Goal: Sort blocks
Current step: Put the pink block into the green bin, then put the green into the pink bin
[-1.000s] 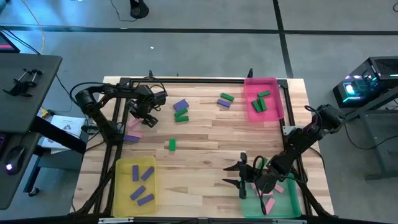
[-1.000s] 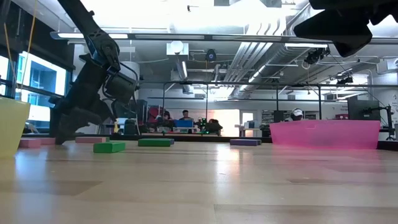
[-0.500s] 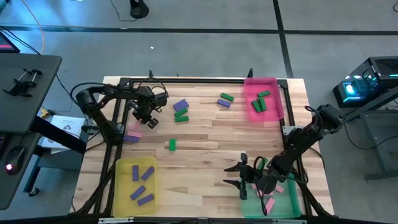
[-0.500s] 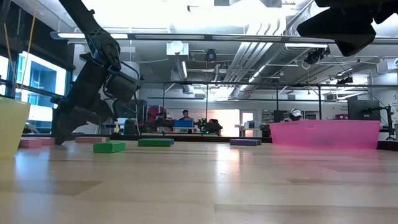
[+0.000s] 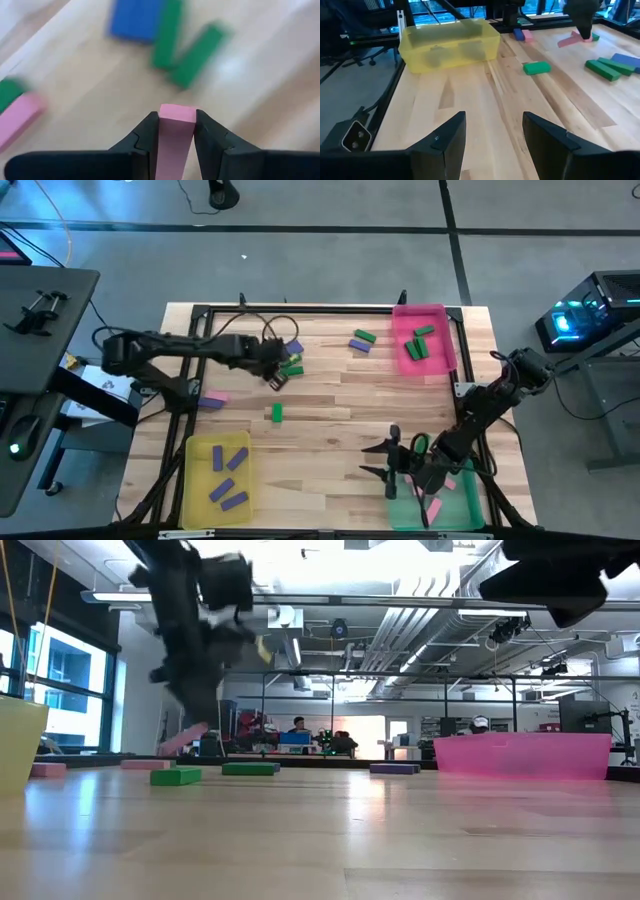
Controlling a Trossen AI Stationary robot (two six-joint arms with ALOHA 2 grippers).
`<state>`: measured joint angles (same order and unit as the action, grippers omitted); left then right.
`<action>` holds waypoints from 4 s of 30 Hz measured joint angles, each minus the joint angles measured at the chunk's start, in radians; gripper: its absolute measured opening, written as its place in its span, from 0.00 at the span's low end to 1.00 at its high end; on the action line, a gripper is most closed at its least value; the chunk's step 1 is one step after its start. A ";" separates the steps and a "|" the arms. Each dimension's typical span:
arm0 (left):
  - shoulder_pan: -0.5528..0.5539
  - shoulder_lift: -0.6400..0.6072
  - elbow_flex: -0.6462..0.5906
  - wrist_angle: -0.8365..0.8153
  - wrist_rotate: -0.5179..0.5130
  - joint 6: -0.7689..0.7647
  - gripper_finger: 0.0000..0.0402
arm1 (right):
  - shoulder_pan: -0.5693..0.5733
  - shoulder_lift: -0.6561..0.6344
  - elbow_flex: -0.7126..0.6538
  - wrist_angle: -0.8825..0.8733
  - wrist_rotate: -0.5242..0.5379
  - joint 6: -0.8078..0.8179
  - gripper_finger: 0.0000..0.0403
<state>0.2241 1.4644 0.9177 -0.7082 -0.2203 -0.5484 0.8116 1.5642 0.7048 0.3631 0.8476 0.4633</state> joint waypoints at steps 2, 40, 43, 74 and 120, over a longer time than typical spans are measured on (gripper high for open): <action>-0.057 -0.026 -0.002 0.103 -0.001 0.001 0.19 | 0.010 0.000 0.000 -0.006 0.020 0.002 0.45; -0.678 0.379 0.001 1.658 -0.130 0.473 0.19 | -0.083 0.037 0.001 0.247 -0.105 -0.263 0.45; -0.678 0.379 0.002 1.658 -0.130 0.472 0.19 | -0.107 0.067 0.001 0.284 -0.116 -0.267 0.45; -0.676 0.378 0.003 1.532 -0.138 0.360 0.50 | 0.068 -0.039 0.001 -0.143 -0.152 0.111 0.18; -0.021 -0.067 0.002 -0.079 -0.200 -0.252 0.49 | 0.320 -0.357 0.000 -0.749 -0.574 0.864 0.41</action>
<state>0.2029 1.3978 0.9199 -0.7874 -0.4205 -0.8009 1.1320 1.2076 0.7049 -0.3862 0.2735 1.3272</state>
